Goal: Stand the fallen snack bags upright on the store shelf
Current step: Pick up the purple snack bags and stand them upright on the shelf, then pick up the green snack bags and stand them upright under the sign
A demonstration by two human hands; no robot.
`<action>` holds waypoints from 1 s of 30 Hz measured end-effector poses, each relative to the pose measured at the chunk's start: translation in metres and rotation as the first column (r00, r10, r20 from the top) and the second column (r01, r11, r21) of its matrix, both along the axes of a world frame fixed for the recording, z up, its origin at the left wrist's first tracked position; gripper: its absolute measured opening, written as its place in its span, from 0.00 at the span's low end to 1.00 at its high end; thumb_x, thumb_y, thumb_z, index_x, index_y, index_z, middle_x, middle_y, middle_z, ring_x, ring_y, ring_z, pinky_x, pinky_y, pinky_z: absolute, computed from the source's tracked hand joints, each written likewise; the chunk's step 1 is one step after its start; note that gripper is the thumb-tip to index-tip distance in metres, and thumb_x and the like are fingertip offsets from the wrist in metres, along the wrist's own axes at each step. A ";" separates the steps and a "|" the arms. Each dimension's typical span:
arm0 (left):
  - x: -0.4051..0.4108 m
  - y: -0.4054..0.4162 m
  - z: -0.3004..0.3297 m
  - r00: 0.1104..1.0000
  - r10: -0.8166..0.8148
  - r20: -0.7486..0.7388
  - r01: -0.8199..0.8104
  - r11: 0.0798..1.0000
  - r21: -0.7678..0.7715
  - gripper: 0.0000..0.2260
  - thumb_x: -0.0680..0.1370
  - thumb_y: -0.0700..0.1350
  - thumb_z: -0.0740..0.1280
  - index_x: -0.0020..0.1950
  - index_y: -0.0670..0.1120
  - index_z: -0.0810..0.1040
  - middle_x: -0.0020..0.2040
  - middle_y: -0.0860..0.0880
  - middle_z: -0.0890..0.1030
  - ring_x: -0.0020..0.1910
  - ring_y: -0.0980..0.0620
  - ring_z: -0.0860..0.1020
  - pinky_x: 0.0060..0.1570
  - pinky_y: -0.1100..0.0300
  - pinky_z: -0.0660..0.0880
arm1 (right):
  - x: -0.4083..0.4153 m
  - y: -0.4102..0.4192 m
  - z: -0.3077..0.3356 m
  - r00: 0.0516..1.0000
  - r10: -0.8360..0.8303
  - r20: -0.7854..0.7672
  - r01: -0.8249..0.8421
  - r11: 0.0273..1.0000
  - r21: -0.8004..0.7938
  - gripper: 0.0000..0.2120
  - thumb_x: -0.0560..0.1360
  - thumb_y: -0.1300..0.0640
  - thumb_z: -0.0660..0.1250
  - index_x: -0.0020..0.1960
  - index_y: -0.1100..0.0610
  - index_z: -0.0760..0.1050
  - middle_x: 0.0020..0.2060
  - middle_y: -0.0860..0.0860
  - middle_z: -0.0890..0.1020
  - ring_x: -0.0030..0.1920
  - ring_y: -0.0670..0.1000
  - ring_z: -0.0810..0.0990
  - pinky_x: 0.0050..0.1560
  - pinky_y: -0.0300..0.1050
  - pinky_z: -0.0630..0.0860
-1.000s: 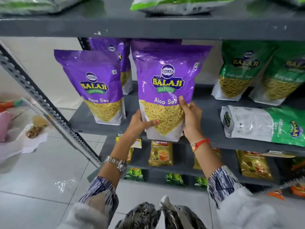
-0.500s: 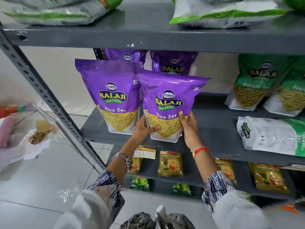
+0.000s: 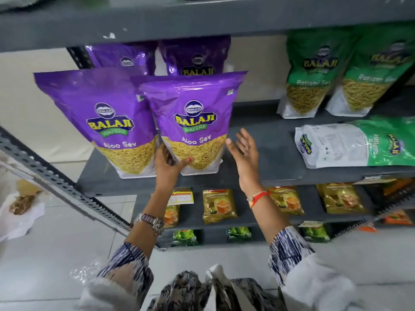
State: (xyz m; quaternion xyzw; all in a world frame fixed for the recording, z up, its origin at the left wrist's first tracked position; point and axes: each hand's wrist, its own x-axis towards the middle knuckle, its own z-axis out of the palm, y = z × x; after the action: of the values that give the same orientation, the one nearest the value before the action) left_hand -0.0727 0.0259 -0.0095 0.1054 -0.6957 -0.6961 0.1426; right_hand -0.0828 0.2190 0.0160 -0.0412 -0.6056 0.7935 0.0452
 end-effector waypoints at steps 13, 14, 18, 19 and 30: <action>-0.012 0.237 0.011 0.929 0.102 -0.356 -0.268 0.849 -0.455 0.08 0.73 0.42 0.63 0.52 0.47 0.72 0.50 0.50 0.71 0.52 0.49 0.69 0.52 0.51 0.71 | -0.020 0.224 -0.016 0.570 -0.663 0.486 0.787 0.611 -0.090 0.18 0.72 0.59 0.71 0.58 0.57 0.68 0.51 0.55 0.74 0.50 0.56 0.75 0.46 0.54 0.80; -0.027 0.260 0.021 0.942 0.009 -0.336 -0.185 0.848 -0.497 0.07 0.73 0.42 0.62 0.51 0.46 0.74 0.50 0.48 0.73 0.51 0.51 0.70 0.51 0.57 0.71 | -0.023 0.239 -0.018 0.557 -0.626 0.546 0.788 0.606 -0.108 0.21 0.73 0.59 0.70 0.63 0.60 0.67 0.55 0.57 0.73 0.51 0.56 0.75 0.38 0.50 0.80; -0.092 0.326 0.053 0.958 -0.158 -0.239 -0.029 0.778 -0.628 0.09 0.73 0.41 0.63 0.51 0.42 0.78 0.51 0.40 0.78 0.51 0.41 0.74 0.50 0.59 0.67 | -0.023 0.268 -0.019 0.625 -0.504 0.596 0.703 0.696 -0.148 0.15 0.75 0.58 0.68 0.59 0.62 0.70 0.49 0.58 0.76 0.36 0.50 0.75 0.22 0.38 0.74; -0.108 0.340 0.059 0.972 -0.148 -0.180 0.002 0.777 -0.629 0.10 0.73 0.41 0.63 0.52 0.42 0.78 0.52 0.39 0.79 0.52 0.39 0.75 0.51 0.56 0.68 | -0.022 0.272 -0.019 0.646 -0.463 0.607 0.670 0.725 -0.159 0.13 0.76 0.58 0.67 0.57 0.62 0.70 0.43 0.57 0.78 0.33 0.49 0.74 0.21 0.36 0.74; -0.182 0.395 0.062 0.732 -0.299 0.613 0.674 0.452 -0.585 0.17 0.77 0.52 0.63 0.33 0.42 0.70 0.31 0.45 0.71 0.30 0.50 0.69 0.31 0.58 0.62 | -0.009 0.304 -0.018 0.743 -0.252 0.620 0.544 0.767 -0.340 0.15 0.78 0.61 0.64 0.62 0.67 0.70 0.60 0.62 0.77 0.61 0.61 0.77 0.59 0.48 0.76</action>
State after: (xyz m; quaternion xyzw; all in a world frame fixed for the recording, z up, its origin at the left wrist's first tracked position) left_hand -0.2547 0.4208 0.0523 -0.0291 -0.9363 -0.2918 -0.1932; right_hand -0.0916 0.5230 -0.0018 -0.4066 -0.3407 0.8470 0.0355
